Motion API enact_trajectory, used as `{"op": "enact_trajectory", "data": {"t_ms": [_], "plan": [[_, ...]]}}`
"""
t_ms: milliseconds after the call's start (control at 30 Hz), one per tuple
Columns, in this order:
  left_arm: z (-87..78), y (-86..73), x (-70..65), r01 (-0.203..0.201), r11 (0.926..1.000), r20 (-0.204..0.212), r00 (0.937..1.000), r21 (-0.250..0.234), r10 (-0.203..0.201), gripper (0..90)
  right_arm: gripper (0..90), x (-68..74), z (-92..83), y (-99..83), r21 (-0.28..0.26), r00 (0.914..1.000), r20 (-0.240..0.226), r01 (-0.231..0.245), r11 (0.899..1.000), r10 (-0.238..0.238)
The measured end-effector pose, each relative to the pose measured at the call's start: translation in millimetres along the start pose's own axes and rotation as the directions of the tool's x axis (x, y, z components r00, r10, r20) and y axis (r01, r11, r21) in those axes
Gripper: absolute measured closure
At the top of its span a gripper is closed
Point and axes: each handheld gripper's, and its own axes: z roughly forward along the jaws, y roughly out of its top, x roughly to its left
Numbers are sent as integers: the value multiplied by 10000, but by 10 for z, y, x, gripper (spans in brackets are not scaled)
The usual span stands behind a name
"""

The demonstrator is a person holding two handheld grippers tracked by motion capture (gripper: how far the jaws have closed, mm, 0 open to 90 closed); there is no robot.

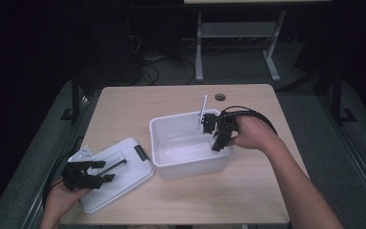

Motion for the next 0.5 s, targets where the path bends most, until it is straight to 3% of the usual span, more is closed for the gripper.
{"op": "enact_trajectory", "data": {"t_ms": [500], "plan": [[9,-1,-4,8,10000,-10,10000,28,-8,336,595,-39,190,40,125,10000,-91,-34,9999,35]]}}
